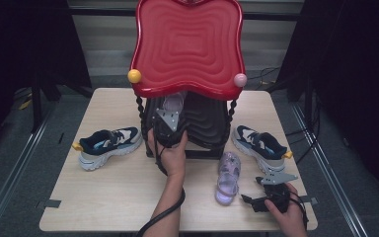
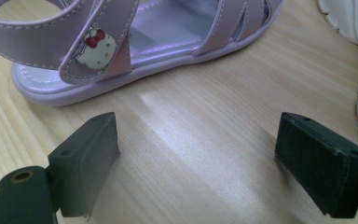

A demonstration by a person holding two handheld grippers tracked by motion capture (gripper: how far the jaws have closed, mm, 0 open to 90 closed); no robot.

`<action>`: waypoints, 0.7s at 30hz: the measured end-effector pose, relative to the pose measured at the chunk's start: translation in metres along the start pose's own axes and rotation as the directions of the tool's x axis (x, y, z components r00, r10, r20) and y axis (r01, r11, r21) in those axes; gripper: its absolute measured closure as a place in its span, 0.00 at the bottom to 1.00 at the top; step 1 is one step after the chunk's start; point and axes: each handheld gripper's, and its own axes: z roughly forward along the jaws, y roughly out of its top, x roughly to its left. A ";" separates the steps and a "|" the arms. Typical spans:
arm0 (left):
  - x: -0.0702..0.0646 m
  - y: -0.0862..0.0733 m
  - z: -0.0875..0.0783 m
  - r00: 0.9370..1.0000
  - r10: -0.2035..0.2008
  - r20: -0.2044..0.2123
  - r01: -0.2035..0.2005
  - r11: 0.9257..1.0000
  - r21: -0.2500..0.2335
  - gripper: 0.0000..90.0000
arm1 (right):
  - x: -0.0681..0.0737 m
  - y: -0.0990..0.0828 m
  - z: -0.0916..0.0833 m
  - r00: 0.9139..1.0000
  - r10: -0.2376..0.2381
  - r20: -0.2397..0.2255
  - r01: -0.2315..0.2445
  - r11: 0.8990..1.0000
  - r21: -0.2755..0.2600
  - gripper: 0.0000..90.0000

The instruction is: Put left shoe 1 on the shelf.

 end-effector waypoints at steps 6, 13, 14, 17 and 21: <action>-0.004 -0.005 -0.001 1.000 0.022 0.015 -0.023 0.999 0.039 0.40 | 0.000 0.000 0.000 1.000 0.002 0.000 -0.002 1.000 0.001 0.14; -0.006 -0.008 0.001 0.998 0.044 0.034 -0.047 0.995 0.085 0.36 | 0.000 0.000 0.000 1.000 -0.001 0.000 0.001 1.000 0.000 0.14; -0.006 -0.009 0.001 0.998 0.045 0.036 -0.048 0.995 0.085 0.36 | 0.000 0.000 0.000 1.000 0.001 0.000 -0.001 1.000 0.000 0.14; -0.006 -0.011 0.001 0.997 0.061 0.041 -0.065 0.994 0.092 0.36 | 0.000 0.000 0.000 1.000 -0.001 0.000 0.001 1.000 0.000 0.14; -0.005 -0.012 0.001 0.996 0.071 0.045 -0.075 0.992 0.100 0.35 | 0.000 0.000 0.000 1.000 0.001 0.000 -0.001 1.000 0.000 0.14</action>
